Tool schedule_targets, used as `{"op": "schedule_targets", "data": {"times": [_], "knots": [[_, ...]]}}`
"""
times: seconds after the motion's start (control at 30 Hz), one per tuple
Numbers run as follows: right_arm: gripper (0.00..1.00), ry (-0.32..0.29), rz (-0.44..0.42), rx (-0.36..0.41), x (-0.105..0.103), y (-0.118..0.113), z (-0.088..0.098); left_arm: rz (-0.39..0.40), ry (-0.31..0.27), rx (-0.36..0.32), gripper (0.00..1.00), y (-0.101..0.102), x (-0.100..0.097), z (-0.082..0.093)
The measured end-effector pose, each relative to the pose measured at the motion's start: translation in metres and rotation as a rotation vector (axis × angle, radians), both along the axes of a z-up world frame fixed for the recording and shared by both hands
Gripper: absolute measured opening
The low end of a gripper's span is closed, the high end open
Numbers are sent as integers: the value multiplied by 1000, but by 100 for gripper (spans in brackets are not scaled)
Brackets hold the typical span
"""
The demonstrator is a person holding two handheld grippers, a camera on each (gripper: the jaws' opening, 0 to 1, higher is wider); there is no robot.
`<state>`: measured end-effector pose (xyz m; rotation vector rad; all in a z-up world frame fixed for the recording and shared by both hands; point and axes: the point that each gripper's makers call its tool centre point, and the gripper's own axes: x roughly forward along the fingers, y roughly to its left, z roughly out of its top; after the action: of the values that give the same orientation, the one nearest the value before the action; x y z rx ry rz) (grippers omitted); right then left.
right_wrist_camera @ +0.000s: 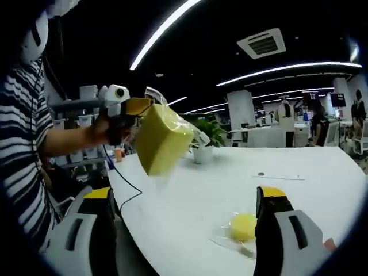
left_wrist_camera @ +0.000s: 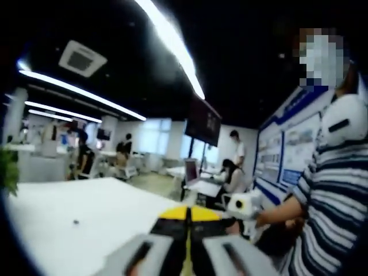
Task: Compare the silicone blocks by pressing each to a similar depth, holding the contact briefly, and releasing to observe deformation and rebound differences across the visible hardness samples.
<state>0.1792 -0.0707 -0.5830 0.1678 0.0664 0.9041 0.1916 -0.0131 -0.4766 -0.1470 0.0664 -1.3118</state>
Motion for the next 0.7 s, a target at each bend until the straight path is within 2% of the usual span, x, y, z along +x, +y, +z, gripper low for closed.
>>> {"op": "schedule_targets", "data": {"times": [0.1,0.17,0.27,0.3,0.47,0.7], "knots": [[86,26,64,112,1,7,19,-18,-2,-5,0,-3,-4,2],[83,18,95,161,3,10,29,-36,-1,-12,0,-6,-7,5],[80,22,119,185,6,12,34,-51,-6,-11,0,-9,-8,8],[78,43,133,210,8,13,36,-64,-10,-14,0,-11,-10,10],[67,59,210,314,7,19,52,-92,-17,-33,0,-17,-13,20],[50,57,254,343,10,28,61,-106,-12,-54,0,-22,-13,23]]}}
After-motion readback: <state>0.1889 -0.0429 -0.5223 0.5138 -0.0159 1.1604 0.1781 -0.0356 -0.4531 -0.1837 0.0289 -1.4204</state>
